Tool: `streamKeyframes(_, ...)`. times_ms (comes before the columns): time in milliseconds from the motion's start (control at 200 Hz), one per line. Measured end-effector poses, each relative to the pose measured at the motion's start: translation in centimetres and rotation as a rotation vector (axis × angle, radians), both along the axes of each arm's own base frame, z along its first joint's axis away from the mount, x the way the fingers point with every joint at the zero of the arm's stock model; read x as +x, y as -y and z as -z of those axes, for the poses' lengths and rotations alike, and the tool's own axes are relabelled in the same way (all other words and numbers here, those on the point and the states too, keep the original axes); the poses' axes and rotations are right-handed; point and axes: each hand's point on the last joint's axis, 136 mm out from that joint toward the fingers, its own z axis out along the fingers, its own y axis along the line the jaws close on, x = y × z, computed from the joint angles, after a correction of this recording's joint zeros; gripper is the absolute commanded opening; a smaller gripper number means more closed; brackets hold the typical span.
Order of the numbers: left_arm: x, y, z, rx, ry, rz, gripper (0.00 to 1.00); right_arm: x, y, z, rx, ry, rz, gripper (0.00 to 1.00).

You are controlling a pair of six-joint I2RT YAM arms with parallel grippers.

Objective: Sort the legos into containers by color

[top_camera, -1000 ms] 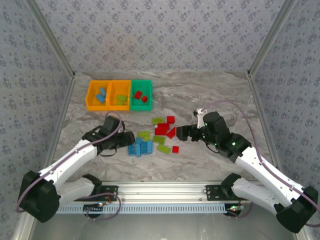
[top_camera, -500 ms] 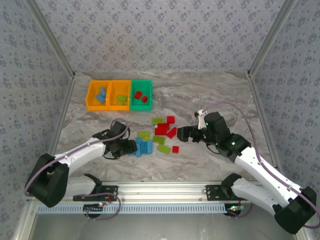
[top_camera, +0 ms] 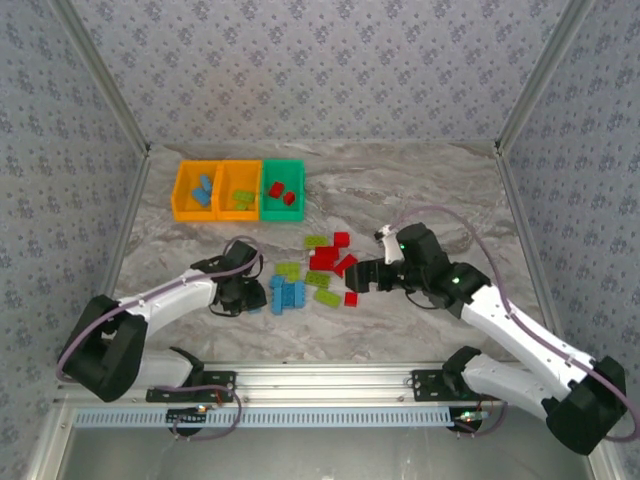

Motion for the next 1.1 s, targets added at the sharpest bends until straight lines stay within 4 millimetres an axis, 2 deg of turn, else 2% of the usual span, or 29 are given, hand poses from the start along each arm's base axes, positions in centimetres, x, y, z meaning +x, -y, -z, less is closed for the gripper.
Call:
streamKeyframes(100,0.8,-0.6,-1.3,0.022,0.064,-0.005,0.27,-1.2,-2.2,0.2,-0.010,-0.025,-0.093,0.97)
streamKeyframes(180,2.4,-1.4,-4.1,0.040,0.150,-0.019,0.27,-1.4,-2.9,0.0,-0.013,-0.025,-0.118,0.97)
streamKeyframes(280,6.3,-3.4,-9.2,0.056,0.311,-0.079,0.27,-1.0,-2.9,-0.3,-0.013,-0.004,-0.104,0.97)
streamKeyframes(355,9.9,-6.1,-13.0,0.079,0.422,-0.163,0.27,-0.6,-2.9,-0.6,-0.009,0.018,-0.091,0.98)
streamKeyframes(420,13.0,-8.9,-15.2,0.113,0.487,-0.241,0.27,-0.4,-2.9,-1.1,0.006,0.042,-0.084,0.98)
streamKeyframes(485,16.0,-11.4,-16.4,0.153,0.517,-0.299,0.27,-0.3,-2.9,-1.4,0.014,0.054,-0.077,0.98)
streamKeyframes(585,20.7,-13.8,-16.1,0.206,0.516,-0.335,0.27,-0.3,-2.8,-1.7,0.019,0.062,-0.070,0.97)
streamKeyframes(695,25.4,-15.4,-13.9,0.239,0.488,-0.337,0.31,-0.3,-2.4,-2.4,0.028,0.077,-0.054,0.97)
streamKeyframes(795,28.2,-16.4,-11.7,0.254,0.454,-0.331,0.38,-0.5,-1.9,-3.3,0.047,0.097,-0.034,0.97)
streamKeyframes(879,29.8,-17.1,-10.4,0.253,0.433,-0.331,0.48,-0.8,-1.4,-4.0,0.058,0.110,-0.018,0.97)
streamKeyframes(949,30.8,-17.5,-9.9,0.251,0.430,-0.327,0.49,-1.0,-0.9,-4.4,0.063,0.118,-0.001,0.98)
streamKeyframes(1099,31.2,-17.7,-11.1,0.229,0.451,-0.323,0.51,-0.8,-0.4,-4.5,0.055,0.124,0.027,0.99)
